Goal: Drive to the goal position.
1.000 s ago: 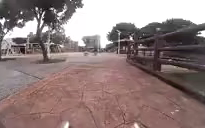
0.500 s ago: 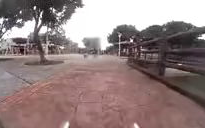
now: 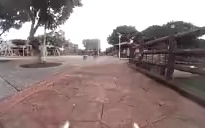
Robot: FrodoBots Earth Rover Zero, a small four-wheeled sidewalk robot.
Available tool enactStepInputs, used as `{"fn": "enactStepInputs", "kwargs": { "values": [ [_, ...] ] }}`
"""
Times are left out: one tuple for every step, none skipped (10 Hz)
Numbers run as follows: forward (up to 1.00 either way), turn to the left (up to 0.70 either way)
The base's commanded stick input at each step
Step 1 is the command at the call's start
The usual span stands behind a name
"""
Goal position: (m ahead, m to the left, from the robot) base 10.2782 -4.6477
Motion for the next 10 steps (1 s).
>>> {"fn": "enactStepInputs", "kwargs": {
  "values": [
    [0.7,0.0],
    [0.7,0.0],
    [0.7,0.0],
    [0.7,0.0],
    [0.7,0.0],
    [0.7,0.0],
    [0.7,0.0],
    [0.7,0.0],
    [0.7,0.0],
    [0.7,0.0]
  ]
}}
